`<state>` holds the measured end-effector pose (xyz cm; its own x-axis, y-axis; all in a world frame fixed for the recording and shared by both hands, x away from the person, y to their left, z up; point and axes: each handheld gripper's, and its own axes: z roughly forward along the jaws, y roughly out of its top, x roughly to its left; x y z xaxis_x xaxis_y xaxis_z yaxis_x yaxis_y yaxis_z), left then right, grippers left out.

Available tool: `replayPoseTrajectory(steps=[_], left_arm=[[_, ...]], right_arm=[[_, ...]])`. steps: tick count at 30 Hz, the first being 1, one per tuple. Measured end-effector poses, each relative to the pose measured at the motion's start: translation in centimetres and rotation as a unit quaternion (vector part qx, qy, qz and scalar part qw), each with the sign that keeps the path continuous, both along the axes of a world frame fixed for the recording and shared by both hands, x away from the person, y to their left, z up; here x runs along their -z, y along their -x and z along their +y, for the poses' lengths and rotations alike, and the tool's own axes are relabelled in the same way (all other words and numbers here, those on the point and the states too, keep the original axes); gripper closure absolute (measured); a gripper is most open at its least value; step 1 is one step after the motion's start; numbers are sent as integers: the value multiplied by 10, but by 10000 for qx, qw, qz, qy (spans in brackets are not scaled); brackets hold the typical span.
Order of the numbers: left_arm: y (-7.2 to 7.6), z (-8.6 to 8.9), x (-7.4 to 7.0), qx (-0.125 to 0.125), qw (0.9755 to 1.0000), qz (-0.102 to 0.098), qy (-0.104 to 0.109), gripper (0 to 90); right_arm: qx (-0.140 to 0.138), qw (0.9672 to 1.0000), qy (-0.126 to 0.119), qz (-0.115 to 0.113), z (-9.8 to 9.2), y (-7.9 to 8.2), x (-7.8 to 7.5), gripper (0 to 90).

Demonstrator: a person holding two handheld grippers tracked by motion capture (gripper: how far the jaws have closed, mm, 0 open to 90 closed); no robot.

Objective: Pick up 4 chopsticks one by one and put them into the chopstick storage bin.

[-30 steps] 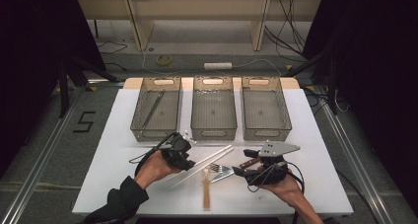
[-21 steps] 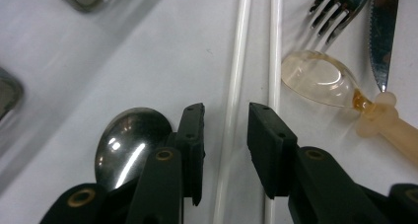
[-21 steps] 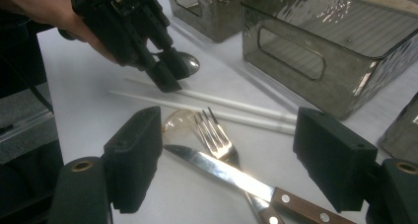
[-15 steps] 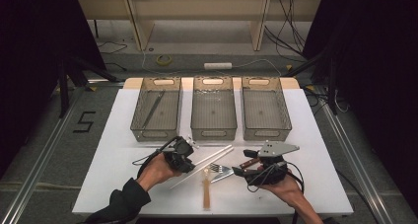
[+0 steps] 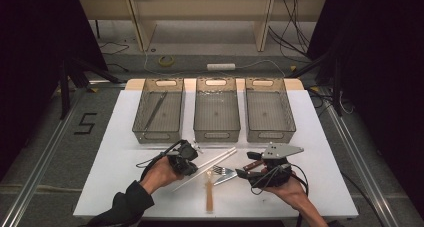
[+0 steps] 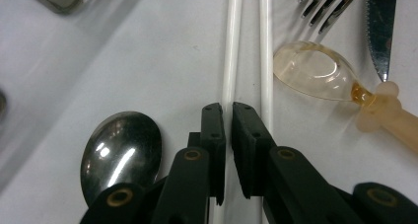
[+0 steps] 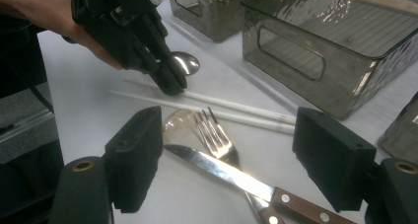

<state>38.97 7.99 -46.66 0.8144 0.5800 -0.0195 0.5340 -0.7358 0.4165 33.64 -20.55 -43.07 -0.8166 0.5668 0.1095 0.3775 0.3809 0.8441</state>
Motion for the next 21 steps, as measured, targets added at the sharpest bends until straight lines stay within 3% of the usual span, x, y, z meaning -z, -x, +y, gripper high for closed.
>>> replayPoseTrajectory(steps=[11, 21], left_arm=[[0, 2, 0, 110, 9999, -46, 39, 849], [0, 5, -8, 79, 9996, -66, 281, 851]], right_arm=[[-2, 10000, -21, -3, 0, 0, 0, 288], [8, 10000, -10, 2, -1, 0, -1, 291]])
